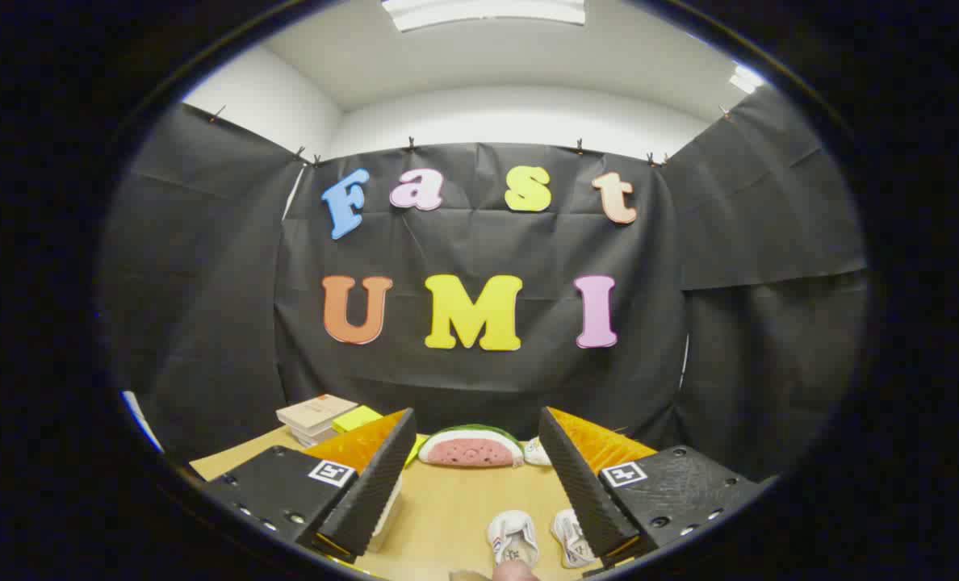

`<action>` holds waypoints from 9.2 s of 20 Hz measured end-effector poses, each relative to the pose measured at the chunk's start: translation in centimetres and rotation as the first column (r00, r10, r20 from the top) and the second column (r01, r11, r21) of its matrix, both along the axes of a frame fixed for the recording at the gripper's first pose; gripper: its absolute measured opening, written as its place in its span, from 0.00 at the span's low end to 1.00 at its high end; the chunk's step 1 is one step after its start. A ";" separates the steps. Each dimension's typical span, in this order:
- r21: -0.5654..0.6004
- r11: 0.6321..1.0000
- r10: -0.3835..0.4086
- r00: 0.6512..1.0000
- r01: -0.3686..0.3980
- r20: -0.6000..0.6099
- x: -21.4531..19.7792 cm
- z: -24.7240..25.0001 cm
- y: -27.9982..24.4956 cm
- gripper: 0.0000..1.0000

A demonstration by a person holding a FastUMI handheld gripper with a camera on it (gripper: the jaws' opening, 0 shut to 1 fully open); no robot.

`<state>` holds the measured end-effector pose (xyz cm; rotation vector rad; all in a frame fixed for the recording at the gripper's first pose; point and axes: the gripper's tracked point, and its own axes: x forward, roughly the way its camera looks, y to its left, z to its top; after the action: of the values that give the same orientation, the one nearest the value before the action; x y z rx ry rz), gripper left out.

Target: Open the storage box then place both shoes into the box .Put the left shoe in first, then the right shoe, with the right side of both shoes facing outward in a uniform manner.

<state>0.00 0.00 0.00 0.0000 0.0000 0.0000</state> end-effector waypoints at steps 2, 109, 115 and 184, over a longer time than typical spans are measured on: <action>0.014 1.000 -0.006 1.000 0.006 -0.009 0.1 -0.4 0.3 0.95; 0.495 0.718 0.694 0.559 -0.490 -0.453 8.4 -10.4 46.9 0.33; 0.418 0.759 0.650 0.622 -0.499 -0.437 8.7 -10.5 45.0 0.90; 0.373 0.860 0.168 0.498 0.347 -0.851 8.3 -35.0 -5.2 0.00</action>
<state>8.30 -5.17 -35.03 0.5494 1.0582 -0.1149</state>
